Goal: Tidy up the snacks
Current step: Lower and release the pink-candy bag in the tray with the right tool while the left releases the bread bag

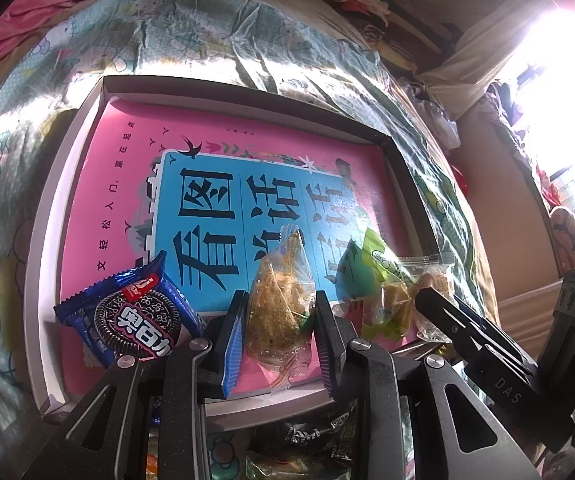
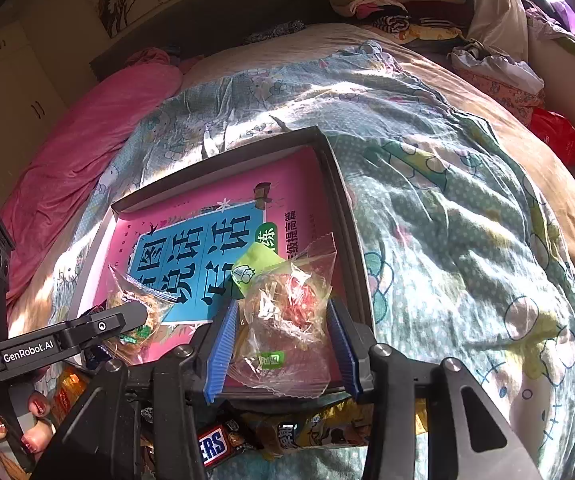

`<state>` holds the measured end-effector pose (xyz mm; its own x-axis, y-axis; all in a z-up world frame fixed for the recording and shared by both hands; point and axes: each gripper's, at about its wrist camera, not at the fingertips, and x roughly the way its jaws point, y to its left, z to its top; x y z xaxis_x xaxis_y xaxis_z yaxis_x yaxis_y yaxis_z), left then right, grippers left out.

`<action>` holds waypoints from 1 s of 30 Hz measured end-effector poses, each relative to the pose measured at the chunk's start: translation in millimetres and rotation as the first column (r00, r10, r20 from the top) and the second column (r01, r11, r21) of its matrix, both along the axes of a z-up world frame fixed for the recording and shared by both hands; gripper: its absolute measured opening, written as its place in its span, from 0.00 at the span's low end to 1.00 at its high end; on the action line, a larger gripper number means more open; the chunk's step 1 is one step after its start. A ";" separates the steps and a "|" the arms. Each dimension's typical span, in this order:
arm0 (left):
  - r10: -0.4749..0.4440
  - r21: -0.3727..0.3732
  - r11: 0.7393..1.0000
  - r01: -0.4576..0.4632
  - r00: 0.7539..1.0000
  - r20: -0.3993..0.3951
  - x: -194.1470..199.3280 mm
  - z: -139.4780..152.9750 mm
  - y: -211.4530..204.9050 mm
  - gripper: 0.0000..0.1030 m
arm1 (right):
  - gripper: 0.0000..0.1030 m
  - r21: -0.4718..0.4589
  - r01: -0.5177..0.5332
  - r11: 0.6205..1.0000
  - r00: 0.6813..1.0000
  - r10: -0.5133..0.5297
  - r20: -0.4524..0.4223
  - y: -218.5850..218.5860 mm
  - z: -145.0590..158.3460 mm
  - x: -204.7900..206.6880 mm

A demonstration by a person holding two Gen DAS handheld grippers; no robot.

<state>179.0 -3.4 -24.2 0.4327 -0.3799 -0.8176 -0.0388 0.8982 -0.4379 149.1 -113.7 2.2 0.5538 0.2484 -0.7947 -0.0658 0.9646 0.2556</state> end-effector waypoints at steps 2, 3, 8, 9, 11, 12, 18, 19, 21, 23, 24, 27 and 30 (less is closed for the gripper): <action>0.001 -0.001 1.000 -0.001 1.000 -0.001 0.4 -0.4 0.0 0.32 | 0.44 0.005 0.002 1.000 1.000 -0.002 0.000 -0.3 0.9 -1.5; 0.001 0.000 1.000 -0.001 1.000 -0.002 0.2 -0.3 0.2 0.32 | 0.45 0.007 0.004 1.000 1.000 -0.004 0.001 -0.6 1.5 -2.4; 0.013 0.009 1.000 -0.013 1.000 -0.008 -0.7 -1.3 2.9 0.33 | 0.47 0.007 0.010 1.000 1.000 -0.010 0.004 -2.3 3.3 -6.4; 0.017 0.013 1.000 -0.016 1.000 -0.009 -0.9 -1.4 3.3 0.34 | 0.47 0.006 0.011 1.000 1.000 -0.011 0.005 -2.7 3.9 -7.2; 0.021 0.019 1.000 -0.021 1.000 -0.011 -1.7 -1.5 4.7 0.35 | 0.47 0.003 0.016 1.000 1.000 -0.016 0.007 -4.0 5.0 -8.8; 0.023 0.024 0.999 -0.023 1.000 -0.011 -2.1 -1.3 5.2 0.36 | 0.47 0.000 0.020 1.000 1.000 -0.020 0.010 -5.0 5.7 -9.3; 0.033 0.023 0.999 -0.033 0.999 -0.014 -3.8 0.8 7.5 0.40 | 0.47 0.004 0.029 1.000 0.999 -0.029 0.014 -8.2 7.9 -12.8; 0.034 0.023 0.999 -0.034 0.999 -0.013 -4.2 1.2 7.6 0.40 | 0.47 0.004 0.028 1.000 1.000 -0.028 0.014 -8.1 8.2 -13.3; 0.037 0.023 0.999 -0.037 0.999 -0.012 -4.7 2.5 8.1 0.40 | 0.47 0.002 0.026 1.000 1.000 -0.026 0.016 -7.2 9.0 -14.2; 0.039 0.023 0.999 -0.039 0.999 -0.010 -6.1 3.9 9.1 0.41 | 0.47 0.004 0.024 1.000 1.000 -0.024 0.017 -6.6 9.8 -14.8; 0.040 0.022 0.999 -0.040 0.999 -0.009 -6.6 4.7 9.5 0.42 | 0.47 0.005 0.024 1.000 1.000 -0.024 0.018 -6.1 9.9 -15.1; 0.040 0.022 0.999 -0.040 0.999 -0.009 -7.6 6.4 10.6 0.45 | 0.47 0.010 0.017 1.000 1.000 -0.017 0.013 -3.9 9.7 -15.9; 0.043 0.022 0.999 -0.043 0.999 -0.007 -9.3 8.9 12.5 0.48 | 0.47 0.014 0.007 1.000 1.000 -0.008 0.009 -1.0 9.3 -15.9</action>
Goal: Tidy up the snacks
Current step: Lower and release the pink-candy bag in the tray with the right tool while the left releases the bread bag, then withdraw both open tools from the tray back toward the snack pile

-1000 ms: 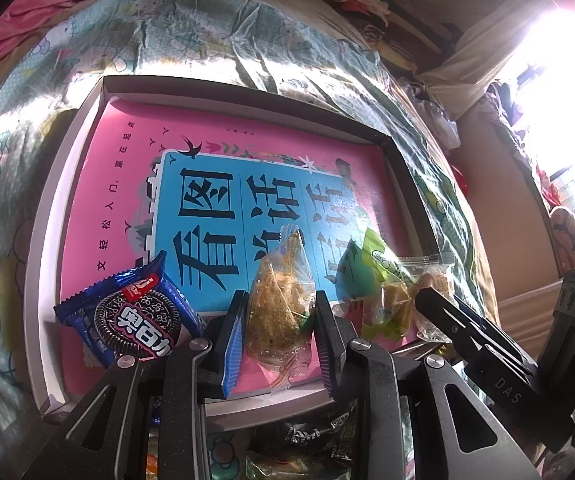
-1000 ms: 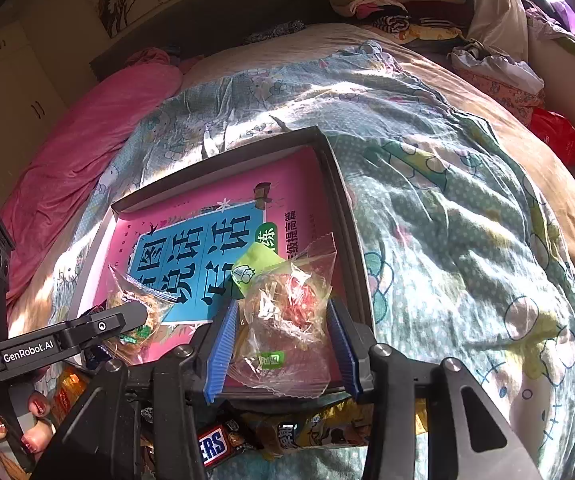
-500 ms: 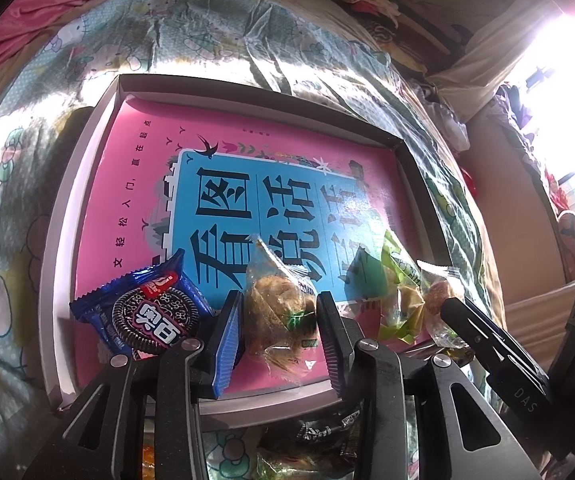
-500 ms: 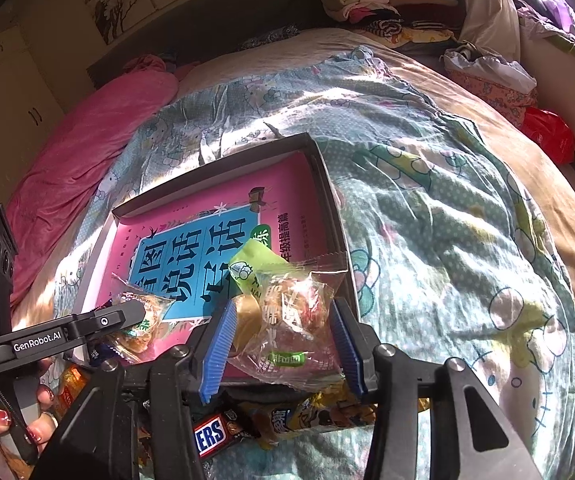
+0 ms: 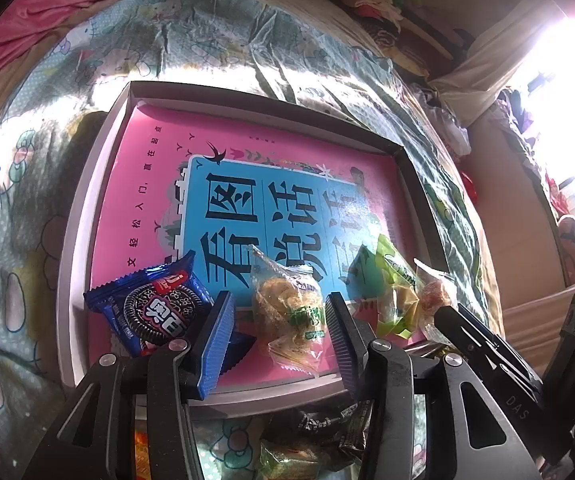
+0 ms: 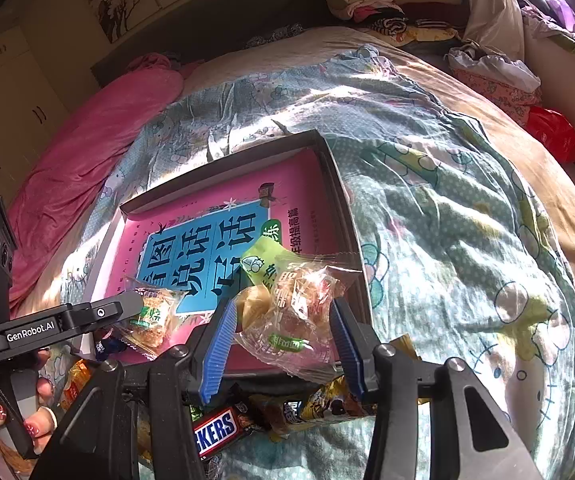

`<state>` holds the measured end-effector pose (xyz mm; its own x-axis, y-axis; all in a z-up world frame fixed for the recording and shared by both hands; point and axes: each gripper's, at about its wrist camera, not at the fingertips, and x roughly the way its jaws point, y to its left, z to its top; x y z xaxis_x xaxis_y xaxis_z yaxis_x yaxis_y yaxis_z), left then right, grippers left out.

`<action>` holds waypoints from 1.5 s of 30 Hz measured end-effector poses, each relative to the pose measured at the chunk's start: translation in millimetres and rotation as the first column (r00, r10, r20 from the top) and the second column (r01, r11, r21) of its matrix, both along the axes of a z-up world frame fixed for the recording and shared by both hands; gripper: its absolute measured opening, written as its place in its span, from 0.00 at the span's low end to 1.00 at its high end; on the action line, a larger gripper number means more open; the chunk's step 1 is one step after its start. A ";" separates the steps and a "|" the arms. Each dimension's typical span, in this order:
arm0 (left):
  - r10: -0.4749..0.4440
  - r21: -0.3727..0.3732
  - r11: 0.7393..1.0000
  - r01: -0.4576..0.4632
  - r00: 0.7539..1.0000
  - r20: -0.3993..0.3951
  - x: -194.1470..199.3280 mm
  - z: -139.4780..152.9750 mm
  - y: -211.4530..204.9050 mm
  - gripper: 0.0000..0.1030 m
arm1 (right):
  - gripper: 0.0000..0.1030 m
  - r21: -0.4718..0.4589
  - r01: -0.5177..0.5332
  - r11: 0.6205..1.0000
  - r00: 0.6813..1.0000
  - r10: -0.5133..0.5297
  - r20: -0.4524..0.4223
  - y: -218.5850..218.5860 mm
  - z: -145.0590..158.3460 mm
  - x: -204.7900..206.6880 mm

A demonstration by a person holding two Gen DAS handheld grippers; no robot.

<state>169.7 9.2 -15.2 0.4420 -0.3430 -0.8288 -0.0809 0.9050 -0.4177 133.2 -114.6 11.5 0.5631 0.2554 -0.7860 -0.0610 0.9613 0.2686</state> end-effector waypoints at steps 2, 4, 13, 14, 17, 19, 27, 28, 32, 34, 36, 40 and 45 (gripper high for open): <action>0.002 -0.002 1.000 -0.002 1.000 0.002 0.0 2.0 1.3 0.49 | 0.47 0.001 -0.005 1.000 1.000 0.005 -0.001 1.9 -0.6 0.1; 0.002 -0.001 1.000 -0.002 1.000 0.003 -1.2 3.7 2.6 0.50 | 0.47 0.006 -0.008 1.000 1.000 0.008 -0.005 2.7 -1.1 0.4; 0.008 0.012 1.000 -0.008 1.000 0.006 -3.8 9.3 5.6 0.60 | 0.49 0.011 -0.026 1.000 0.999 0.027 -0.027 9.3 -6.0 0.1; 0.007 0.014 1.000 -0.007 1.000 0.008 -4.1 10.1 5.6 0.60 | 0.49 0.011 -0.028 1.000 0.999 0.028 -0.026 9.7 -5.7 0.0; 0.002 0.014 1.000 -0.003 1.000 0.011 -5.6 12.3 5.2 0.61 | 0.50 0.010 -0.030 1.000 0.999 0.030 -0.021 10.4 -3.4 -0.8; -0.001 0.018 1.000 0.001 1.000 0.014 -6.8 14.0 4.6 0.62 | 0.50 0.011 -0.031 0.999 0.999 0.031 -0.019 10.8 -1.7 -1.4; -0.004 0.029 1.000 0.004 1.000 0.022 -10.9 20.0 3.7 0.64 | 0.50 0.016 -0.039 0.999 0.999 0.039 -0.004 13.1 5.6 -5.7; -0.003 0.028 1.000 0.002 1.000 0.022 -11.6 20.2 4.2 0.64 | 0.50 0.018 -0.044 0.999 0.999 0.044 -0.002 14.0 6.4 -6.7; 0.001 0.025 1.000 -0.002 1.000 0.023 -15.9 21.9 6.2 0.64 | 0.50 0.024 -0.062 0.998 0.998 0.063 -0.006 18.9 6.5 -10.8; 0.002 0.024 1.000 -0.003 1.000 0.024 -17.7 22.8 6.4 0.65 | 0.50 0.027 -0.068 0.997 0.998 0.068 -0.011 20.5 5.6 -11.8; 0.001 0.025 1.000 -0.001 1.000 0.027 -19.7 24.5 6.5 0.65 | 0.50 0.032 -0.069 0.997 0.997 0.069 -0.013 21.1 5.8 -12.6; -0.006 0.026 1.000 0.005 0.999 0.036 -22.9 29.5 4.7 0.65 | 0.50 0.036 -0.070 0.997 0.998 0.070 -0.004 21.1 9.8 -14.8; -0.013 0.028 1.000 0.011 0.999 0.051 -27.1 36.8 3.5 0.68 | 0.50 0.038 -0.071 0.997 0.997 0.070 0.010 21.1 15.7 -17.7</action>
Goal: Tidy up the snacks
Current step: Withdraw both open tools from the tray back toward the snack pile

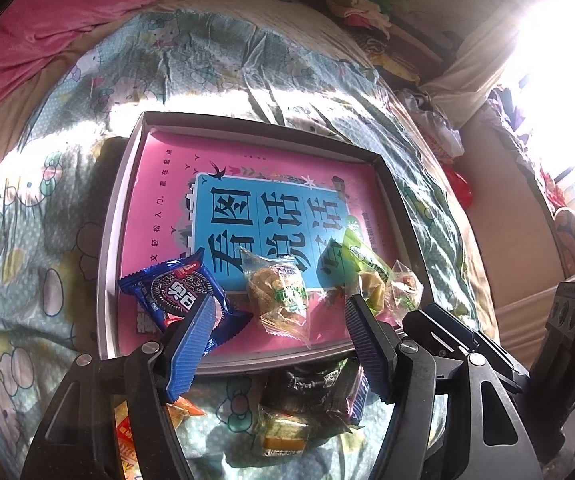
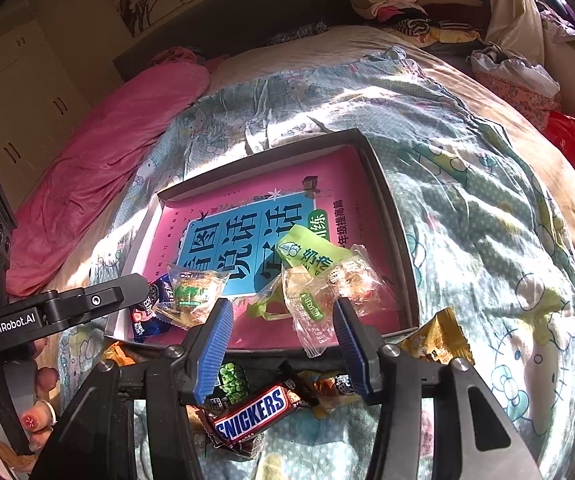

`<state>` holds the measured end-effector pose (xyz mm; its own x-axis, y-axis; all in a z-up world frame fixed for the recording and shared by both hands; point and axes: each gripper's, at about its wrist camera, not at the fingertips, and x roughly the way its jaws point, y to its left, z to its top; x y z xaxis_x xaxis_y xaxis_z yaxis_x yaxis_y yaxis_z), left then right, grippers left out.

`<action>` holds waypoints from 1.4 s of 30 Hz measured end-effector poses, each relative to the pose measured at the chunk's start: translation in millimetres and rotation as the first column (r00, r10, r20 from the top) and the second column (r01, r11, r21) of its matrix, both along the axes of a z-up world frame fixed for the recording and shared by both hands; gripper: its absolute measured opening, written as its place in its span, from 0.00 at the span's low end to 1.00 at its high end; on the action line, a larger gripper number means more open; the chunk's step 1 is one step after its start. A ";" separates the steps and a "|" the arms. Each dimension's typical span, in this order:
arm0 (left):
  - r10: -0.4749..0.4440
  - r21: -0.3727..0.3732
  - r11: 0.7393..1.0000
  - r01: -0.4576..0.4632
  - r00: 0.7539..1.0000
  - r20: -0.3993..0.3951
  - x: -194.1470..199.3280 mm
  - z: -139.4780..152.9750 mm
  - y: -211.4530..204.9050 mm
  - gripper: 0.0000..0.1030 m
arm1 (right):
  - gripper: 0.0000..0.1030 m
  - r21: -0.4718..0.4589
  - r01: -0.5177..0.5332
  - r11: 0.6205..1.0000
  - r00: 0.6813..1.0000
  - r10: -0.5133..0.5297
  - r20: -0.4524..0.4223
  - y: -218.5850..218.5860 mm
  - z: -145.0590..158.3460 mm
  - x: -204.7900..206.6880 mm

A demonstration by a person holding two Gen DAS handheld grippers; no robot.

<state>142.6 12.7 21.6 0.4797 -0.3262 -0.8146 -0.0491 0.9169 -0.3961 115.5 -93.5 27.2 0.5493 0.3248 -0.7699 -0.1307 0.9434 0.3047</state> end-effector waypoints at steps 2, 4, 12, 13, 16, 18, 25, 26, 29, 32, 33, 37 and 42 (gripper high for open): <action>0.001 0.001 1.000 -0.001 1.000 0.005 -2.1 2.8 0.1 0.68 | 0.50 -0.001 0.001 1.000 1.000 -0.001 0.006 -0.1 2.1 -1.4; 0.003 0.004 1.000 -0.003 1.000 0.009 -3.5 4.9 0.5 0.68 | 0.50 0.001 0.003 1.000 1.000 -0.003 0.011 -0.9 4.2 -3.1; 0.022 0.035 0.999 -0.023 0.999 0.040 -12.9 15.4 3.6 0.73 | 0.55 0.011 0.024 1.000 0.999 -0.024 0.048 -6.4 16.4 -8.8; 0.025 0.039 0.999 -0.027 0.999 0.045 -13.9 16.8 4.3 0.73 | 0.55 0.013 0.027 1.000 0.998 -0.028 0.053 -7.4 17.5 -9.4; 0.039 0.037 0.998 -0.042 0.998 0.058 -18.1 20.6 7.9 0.76 | 0.55 0.019 0.033 0.999 0.997 -0.034 0.066 -9.9 21.6 -11.9; 0.041 0.036 0.998 -0.044 0.997 0.064 -20.5 22.9 9.0 0.76 | 0.56 0.024 0.033 0.999 0.996 -0.035 0.078 -11.1 24.9 -13.7; 0.064 0.051 0.996 -0.068 0.995 0.072 -29.4 28.5 13.4 0.77 | 0.61 0.046 0.027 0.999 0.994 -0.031 0.109 -13.2 34.7 -21.3; 0.065 0.053 0.996 -0.069 0.995 0.074 -30.7 29.6 14.1 0.77 | 0.61 0.045 0.026 0.999 0.993 -0.031 0.111 -13.1 35.5 -22.3; 0.070 0.055 0.996 -0.074 0.995 0.077 -33.9 32.3 16.2 0.77 | 0.62 0.048 0.023 0.999 0.993 -0.028 0.116 -13.1 37.8 -24.7; 0.078 0.055 0.995 -0.083 0.994 0.081 -37.8 35.3 19.9 0.77 | 0.62 0.050 0.024 0.998 0.992 -0.029 0.120 -14.2 39.7 -27.3; 0.081 0.056 0.995 -0.085 0.993 0.082 -38.7 36.1 20.8 0.77 | 0.62 0.051 0.024 0.998 0.992 -0.030 0.122 -14.4 40.5 -28.1; 0.089 0.055 0.994 -0.094 0.992 0.089 -43.3 39.3 24.3 0.77 | 0.62 0.053 0.024 0.998 0.991 -0.031 0.129 -15.4 44.5 -31.5; 0.098 0.052 0.993 -0.103 0.991 0.093 -47.7 42.0 27.6 0.77 | 0.63 0.056 0.019 0.998 0.990 -0.027 0.137 -16.7 48.1 -37.5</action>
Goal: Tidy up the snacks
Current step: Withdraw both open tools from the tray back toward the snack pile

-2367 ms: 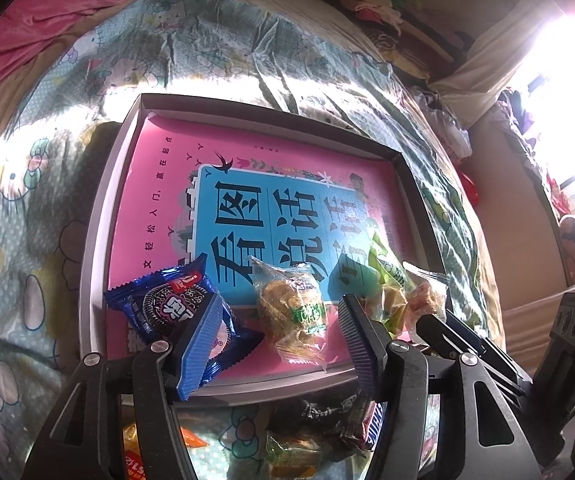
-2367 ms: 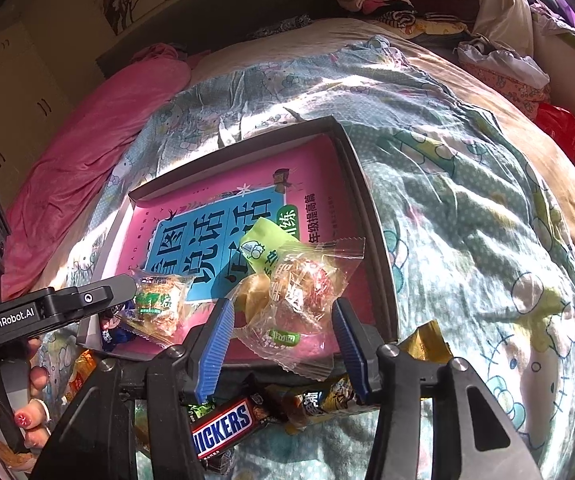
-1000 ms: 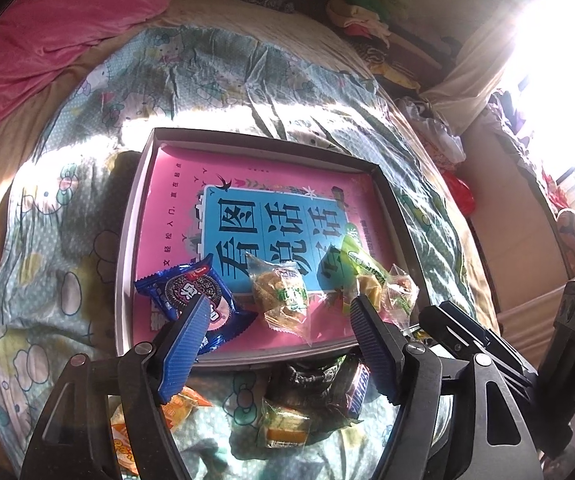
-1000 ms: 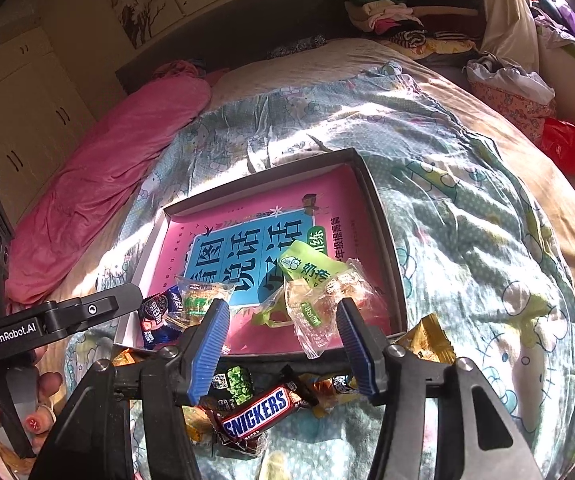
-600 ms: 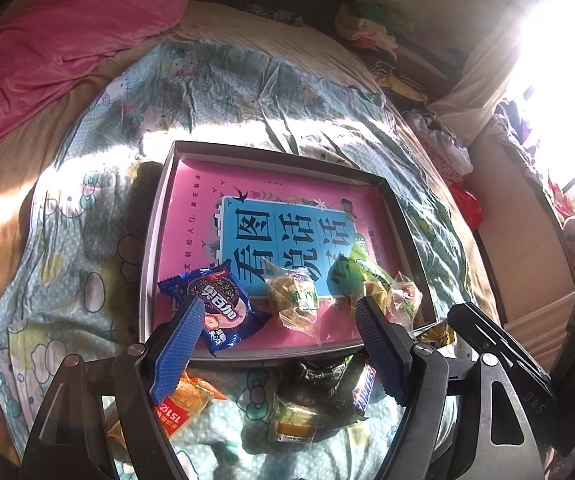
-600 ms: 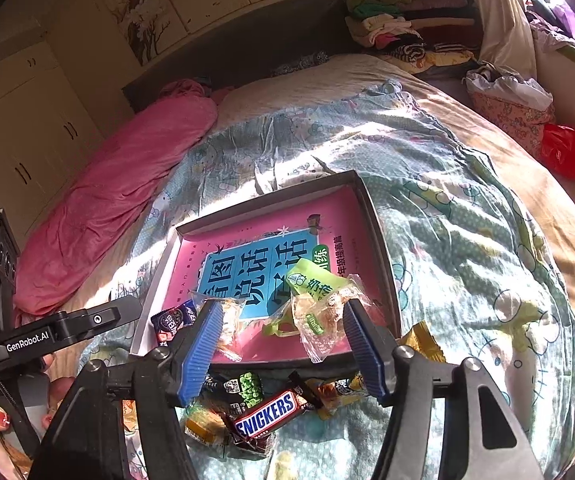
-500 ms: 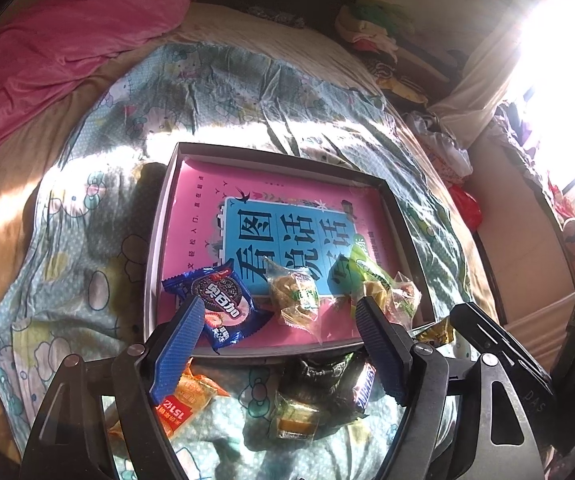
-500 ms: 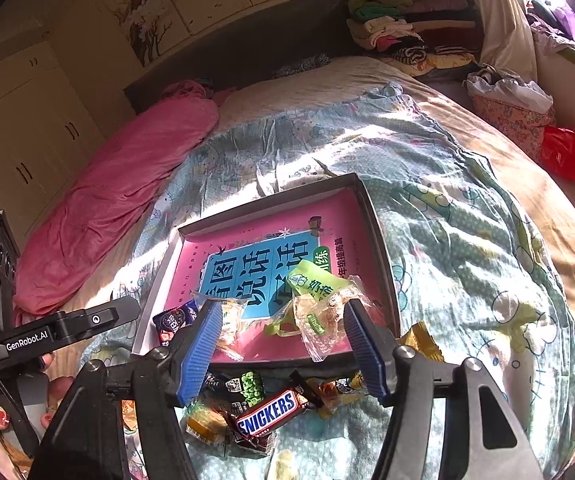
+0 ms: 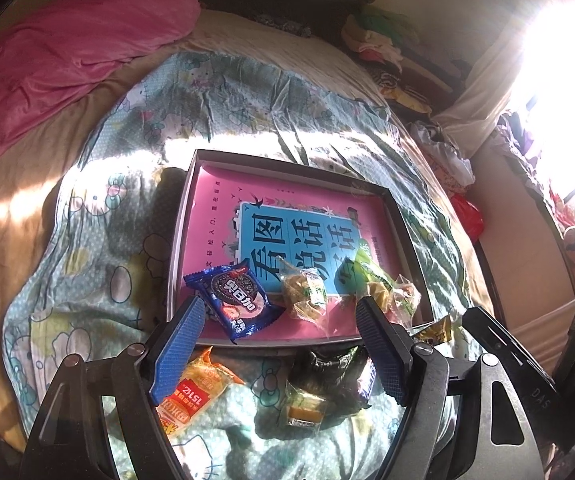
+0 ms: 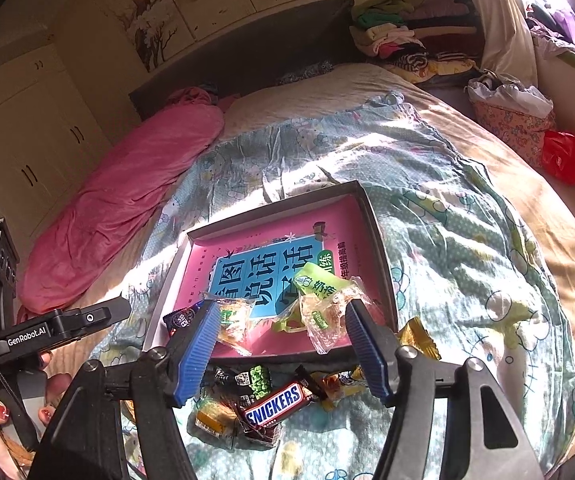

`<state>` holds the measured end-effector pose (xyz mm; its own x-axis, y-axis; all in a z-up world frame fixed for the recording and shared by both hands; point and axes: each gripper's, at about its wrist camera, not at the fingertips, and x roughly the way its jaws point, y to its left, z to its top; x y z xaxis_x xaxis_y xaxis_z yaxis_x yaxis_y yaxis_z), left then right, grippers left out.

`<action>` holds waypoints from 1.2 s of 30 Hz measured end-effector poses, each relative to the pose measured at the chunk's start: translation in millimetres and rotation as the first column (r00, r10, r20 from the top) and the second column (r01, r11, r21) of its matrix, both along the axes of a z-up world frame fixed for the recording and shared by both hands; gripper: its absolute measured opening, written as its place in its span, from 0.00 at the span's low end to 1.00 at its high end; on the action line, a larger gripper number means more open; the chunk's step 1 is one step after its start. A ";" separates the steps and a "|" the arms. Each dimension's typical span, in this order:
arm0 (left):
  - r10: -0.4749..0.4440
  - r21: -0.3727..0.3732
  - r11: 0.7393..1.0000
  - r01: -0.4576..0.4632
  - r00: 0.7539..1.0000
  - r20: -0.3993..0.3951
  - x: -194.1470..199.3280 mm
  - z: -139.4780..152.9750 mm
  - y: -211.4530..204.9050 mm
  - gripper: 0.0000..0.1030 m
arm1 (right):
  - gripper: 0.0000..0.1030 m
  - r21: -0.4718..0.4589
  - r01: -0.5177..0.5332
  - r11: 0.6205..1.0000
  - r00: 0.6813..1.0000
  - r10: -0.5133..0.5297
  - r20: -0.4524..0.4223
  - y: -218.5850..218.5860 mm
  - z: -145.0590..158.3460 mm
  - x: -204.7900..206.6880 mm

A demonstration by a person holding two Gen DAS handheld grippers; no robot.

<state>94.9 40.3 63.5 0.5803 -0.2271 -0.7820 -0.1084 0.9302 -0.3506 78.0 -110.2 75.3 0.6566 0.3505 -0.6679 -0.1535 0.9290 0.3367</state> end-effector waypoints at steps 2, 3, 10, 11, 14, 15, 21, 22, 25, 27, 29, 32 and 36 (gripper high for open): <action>0.000 -0.001 1.000 0.000 1.000 0.000 -1.5 0.2 0.6 0.77 | 0.63 -0.001 0.000 1.000 1.000 0.000 0.001 0.1 0.3 -1.5; -0.001 -0.001 1.000 0.001 1.000 -0.001 -2.3 0.1 0.8 0.77 | 0.63 -0.001 0.000 1.000 1.000 0.000 0.000 0.0 0.0 -2.0; -0.006 0.007 1.000 0.006 1.000 -0.007 -7.7 -1.2 1.7 0.77 | 0.63 -0.003 0.001 1.000 1.000 -0.001 -0.005 -0.3 -0.9 -3.6; -0.006 0.008 1.000 0.006 1.000 -0.007 -8.7 -1.3 2.0 0.77 | 0.63 -0.005 0.001 1.000 1.000 -0.001 -0.006 -0.2 -1.3 -4.1; -0.006 0.007 1.000 0.006 1.000 -0.011 -11.7 -2.7 3.9 0.77 | 0.63 -0.005 -0.001 1.000 1.000 0.001 -0.014 0.2 -2.9 -6.5; -0.005 0.009 1.000 0.005 1.000 -0.015 -12.8 -3.7 4.4 0.77 | 0.63 -0.005 -0.002 1.000 1.000 0.002 -0.016 0.5 -3.5 -7.2; 0.003 0.013 1.000 -0.003 0.999 -0.033 -19.2 -10.5 10.7 0.77 | 0.63 -0.016 -0.016 1.000 0.999 0.015 -0.031 3.9 -7.4 -11.5; 0.004 0.012 1.000 -0.004 0.999 -0.036 -20.0 -11.4 11.6 0.77 | 0.63 -0.016 -0.019 1.000 0.999 0.018 -0.034 4.5 -8.1 -12.0; 0.005 0.017 1.000 -0.005 0.999 -0.043 -23.3 -14.7 13.9 0.77 | 0.63 -0.022 -0.026 0.999 0.999 0.025 -0.042 6.5 -10.3 -14.2; 0.007 0.022 1.000 -0.006 0.999 -0.047 -25.4 -16.5 15.5 0.77 | 0.63 -0.025 -0.030 0.999 0.998 0.028 -0.047 8.0 -12.0 -15.3; 0.010 0.025 1.000 -0.009 0.999 -0.050 -27.2 -17.8 17.2 0.77 | 0.63 -0.031 -0.031 0.999 0.998 0.029 -0.056 9.3 -13.9 -15.7; 0.017 0.035 0.999 -0.015 0.998 -0.055 -29.2 -20.1 20.1 0.77 | 0.63 -0.035 -0.034 0.999 0.998 0.032 -0.061 10.6 -15.6 -16.7; 0.020 0.037 0.999 -0.018 0.998 -0.064 -32.2 -23.1 22.7 0.77 | 0.63 -0.040 -0.040 0.998 0.997 0.038 -0.067 12.7 -16.8 -18.1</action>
<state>62.7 63.0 40.4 0.5329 -0.1873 -0.8252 -0.1474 0.9397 -0.3085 59.9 -97.5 58.5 0.5967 0.3460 -0.7240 -0.1686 0.9362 0.3084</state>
